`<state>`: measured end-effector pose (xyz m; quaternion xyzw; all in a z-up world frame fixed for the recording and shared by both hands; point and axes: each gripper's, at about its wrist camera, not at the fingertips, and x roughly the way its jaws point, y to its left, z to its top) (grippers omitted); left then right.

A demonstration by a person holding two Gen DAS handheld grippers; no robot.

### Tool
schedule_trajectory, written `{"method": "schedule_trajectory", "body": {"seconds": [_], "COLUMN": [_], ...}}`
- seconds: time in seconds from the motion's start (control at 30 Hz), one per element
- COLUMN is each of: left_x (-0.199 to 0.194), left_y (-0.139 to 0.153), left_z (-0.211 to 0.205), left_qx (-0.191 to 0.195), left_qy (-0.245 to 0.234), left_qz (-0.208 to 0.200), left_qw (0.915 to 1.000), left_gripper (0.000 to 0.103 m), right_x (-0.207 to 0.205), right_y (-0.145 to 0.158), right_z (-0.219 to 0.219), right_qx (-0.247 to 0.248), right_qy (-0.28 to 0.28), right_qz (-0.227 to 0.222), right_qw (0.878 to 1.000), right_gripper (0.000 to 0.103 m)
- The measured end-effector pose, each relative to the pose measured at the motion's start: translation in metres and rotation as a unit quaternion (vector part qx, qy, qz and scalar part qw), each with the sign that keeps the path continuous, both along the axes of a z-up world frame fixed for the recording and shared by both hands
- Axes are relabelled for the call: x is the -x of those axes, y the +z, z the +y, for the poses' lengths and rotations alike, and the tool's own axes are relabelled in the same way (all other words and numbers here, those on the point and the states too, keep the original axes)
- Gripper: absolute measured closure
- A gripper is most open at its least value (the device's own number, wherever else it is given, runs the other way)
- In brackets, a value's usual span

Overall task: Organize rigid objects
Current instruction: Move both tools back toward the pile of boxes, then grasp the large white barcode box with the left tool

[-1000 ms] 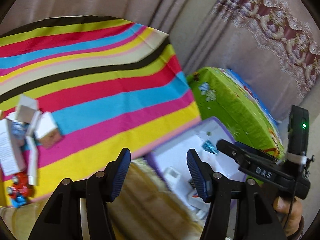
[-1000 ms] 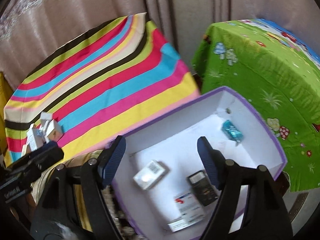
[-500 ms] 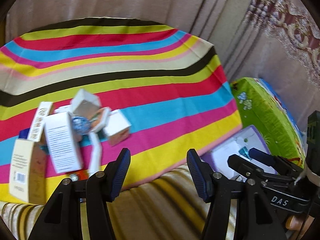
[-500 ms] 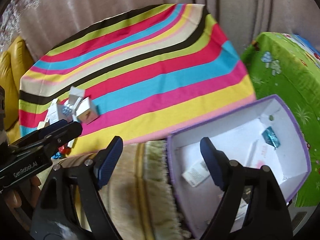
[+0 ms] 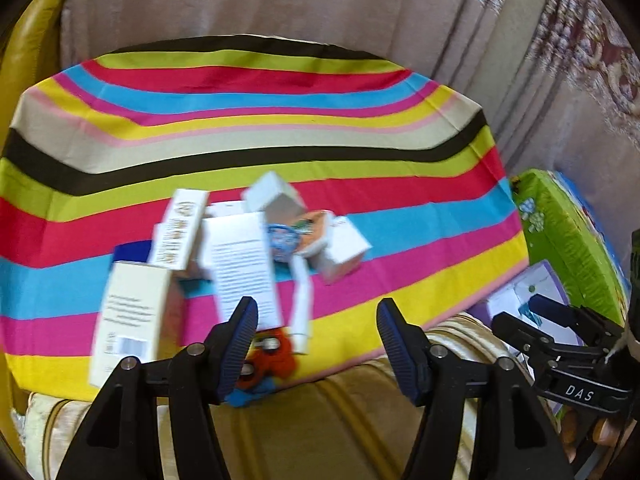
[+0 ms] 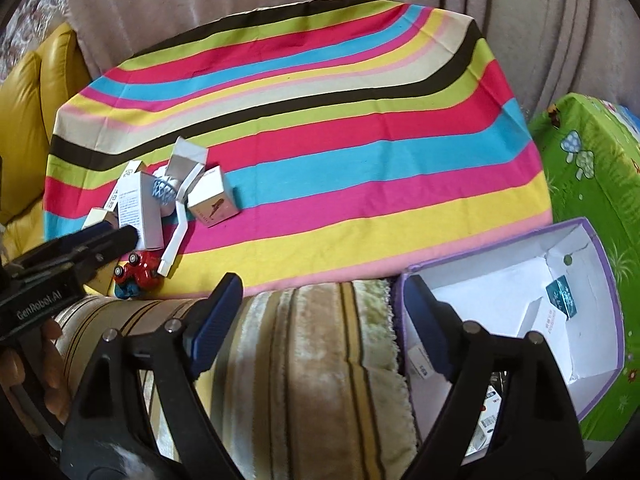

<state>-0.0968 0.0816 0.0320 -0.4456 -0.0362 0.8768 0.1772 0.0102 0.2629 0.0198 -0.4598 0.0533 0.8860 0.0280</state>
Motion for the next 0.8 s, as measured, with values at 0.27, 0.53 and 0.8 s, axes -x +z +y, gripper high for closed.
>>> {"method": "schedule_trajectory", "body": {"seconds": [0.27,0.53,0.8], "left_x": [0.007,0.016,0.024], "left_y": [0.000,-0.008,-0.027], "left_z": [-0.048,-0.070,-0.084], "left_qx": [0.001,0.044,0.068], "left_qy": [0.046,0.066,0.090], "left_qz": [-0.006,-0.027,-0.060], "left_qw": [0.9989,0.9965,0.9918], "left_gripper": [0.038,0.034,0.033], "right_x": [0.009,0.018,0.028], "right_y": [-0.006,-0.007,-0.008], "right_z": [-0.025,-0.045,-0.059], "right_qx": [-0.021,-0.034,-0.042], "right_qy": [0.032,0.058,0.070], "right_qz": [-0.010,-0.010,-0.011], "right_qw": [0.999,0.998,0.997], "right_gripper": [0.018,0.018,0.018]}}
